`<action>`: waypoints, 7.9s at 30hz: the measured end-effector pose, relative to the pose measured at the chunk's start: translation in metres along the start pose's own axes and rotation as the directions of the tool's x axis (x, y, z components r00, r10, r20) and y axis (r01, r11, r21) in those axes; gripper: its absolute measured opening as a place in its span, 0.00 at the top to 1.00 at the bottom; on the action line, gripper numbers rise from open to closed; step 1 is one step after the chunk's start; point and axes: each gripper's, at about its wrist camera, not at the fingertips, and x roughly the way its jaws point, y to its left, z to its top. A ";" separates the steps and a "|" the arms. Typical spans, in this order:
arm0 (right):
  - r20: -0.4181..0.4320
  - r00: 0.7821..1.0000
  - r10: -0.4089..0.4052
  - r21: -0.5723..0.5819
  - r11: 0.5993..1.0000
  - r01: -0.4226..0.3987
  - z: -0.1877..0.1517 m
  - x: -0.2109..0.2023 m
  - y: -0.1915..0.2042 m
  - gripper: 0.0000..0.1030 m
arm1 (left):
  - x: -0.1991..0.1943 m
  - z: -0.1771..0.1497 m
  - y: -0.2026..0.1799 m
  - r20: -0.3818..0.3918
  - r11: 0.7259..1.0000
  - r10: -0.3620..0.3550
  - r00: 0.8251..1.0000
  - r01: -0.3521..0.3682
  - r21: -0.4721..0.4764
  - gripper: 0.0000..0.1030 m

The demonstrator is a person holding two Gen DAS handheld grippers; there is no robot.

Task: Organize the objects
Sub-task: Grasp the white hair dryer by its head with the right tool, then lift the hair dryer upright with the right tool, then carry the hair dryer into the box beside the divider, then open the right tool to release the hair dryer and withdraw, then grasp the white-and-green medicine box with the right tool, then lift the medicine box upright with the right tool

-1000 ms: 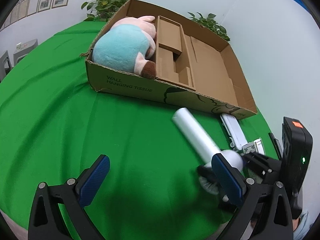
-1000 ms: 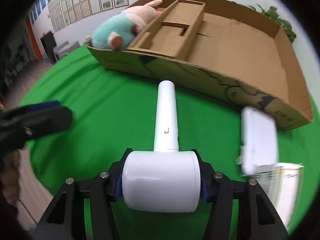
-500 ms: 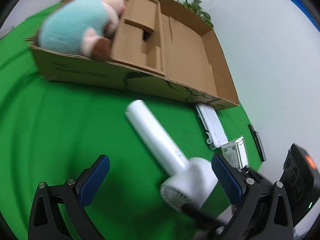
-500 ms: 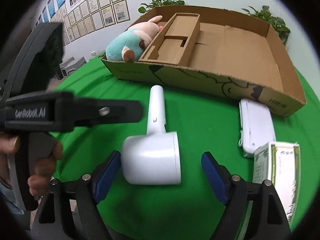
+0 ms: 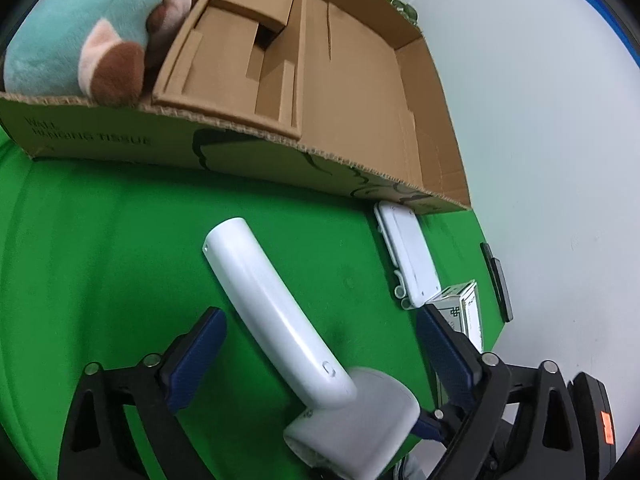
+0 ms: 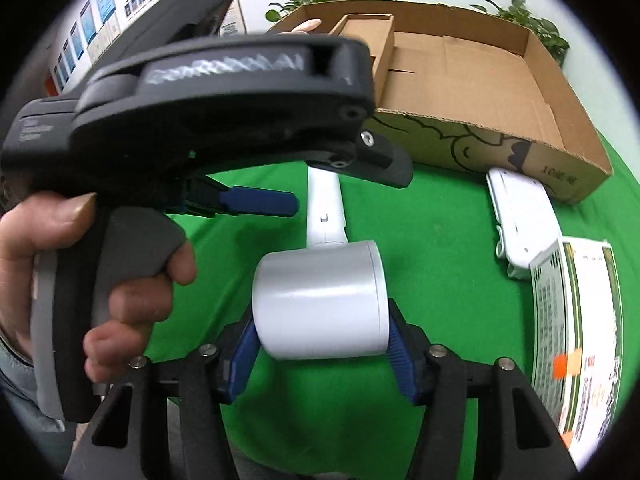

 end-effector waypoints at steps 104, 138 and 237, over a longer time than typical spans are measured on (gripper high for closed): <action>-0.065 0.994 0.088 0.099 0.992 -0.082 0.180 0.048 -0.086 0.45 | 0.029 0.228 -0.092 0.056 0.957 0.143 0.988 -0.153 0.245 0.72; -0.120 0.988 0.093 0.077 0.993 -0.085 0.131 0.042 -0.074 0.55 | -0.026 0.170 -0.072 0.191 0.913 0.252 0.949 -0.298 0.278 0.68; -0.044 0.993 -0.105 0.055 0.993 0.108 0.007 -0.015 -0.053 0.18 | -0.025 -0.035 -0.047 0.077 0.995 -0.075 0.994 0.069 0.078 0.01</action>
